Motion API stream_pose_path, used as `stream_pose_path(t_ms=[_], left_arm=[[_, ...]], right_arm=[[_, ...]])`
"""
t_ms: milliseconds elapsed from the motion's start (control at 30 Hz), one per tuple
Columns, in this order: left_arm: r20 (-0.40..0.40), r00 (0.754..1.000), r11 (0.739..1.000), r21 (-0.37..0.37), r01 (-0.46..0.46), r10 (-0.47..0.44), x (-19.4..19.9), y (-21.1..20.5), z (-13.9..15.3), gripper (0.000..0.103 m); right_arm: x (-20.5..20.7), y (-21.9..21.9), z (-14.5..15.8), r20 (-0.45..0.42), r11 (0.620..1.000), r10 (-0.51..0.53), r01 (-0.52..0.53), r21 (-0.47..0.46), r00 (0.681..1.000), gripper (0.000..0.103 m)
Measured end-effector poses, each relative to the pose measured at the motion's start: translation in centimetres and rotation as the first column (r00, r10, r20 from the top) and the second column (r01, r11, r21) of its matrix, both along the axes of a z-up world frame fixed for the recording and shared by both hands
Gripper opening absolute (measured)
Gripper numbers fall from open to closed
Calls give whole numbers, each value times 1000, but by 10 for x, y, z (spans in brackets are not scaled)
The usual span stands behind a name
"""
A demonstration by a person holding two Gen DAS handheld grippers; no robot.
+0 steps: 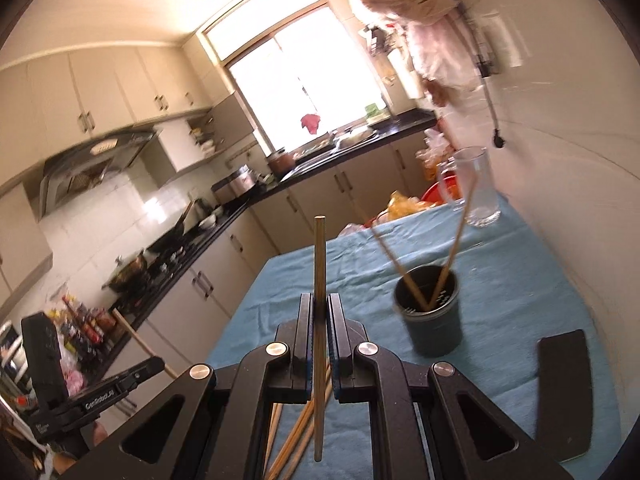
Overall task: Organize utensils
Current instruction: 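Lift the chopsticks upright and lower them into the black holder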
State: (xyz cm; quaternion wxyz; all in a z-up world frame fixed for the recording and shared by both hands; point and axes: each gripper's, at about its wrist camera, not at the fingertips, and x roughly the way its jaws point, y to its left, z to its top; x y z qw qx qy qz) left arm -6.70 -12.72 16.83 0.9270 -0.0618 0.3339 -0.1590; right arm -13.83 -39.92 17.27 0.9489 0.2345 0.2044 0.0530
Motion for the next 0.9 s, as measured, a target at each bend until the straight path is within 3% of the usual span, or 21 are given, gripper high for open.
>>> stream_pose_path(t_ms=[433, 900], left_arm=[[13, 994, 993, -36, 111, -110, 24, -59, 29, 7], [66, 980, 979, -71, 192, -188, 57, -124, 75, 7]], right_arm=[[-22, -84, 14, 39, 978, -186, 181, 104, 982, 7], [-7, -129, 50, 99, 951, -293, 279, 130, 951, 7]])
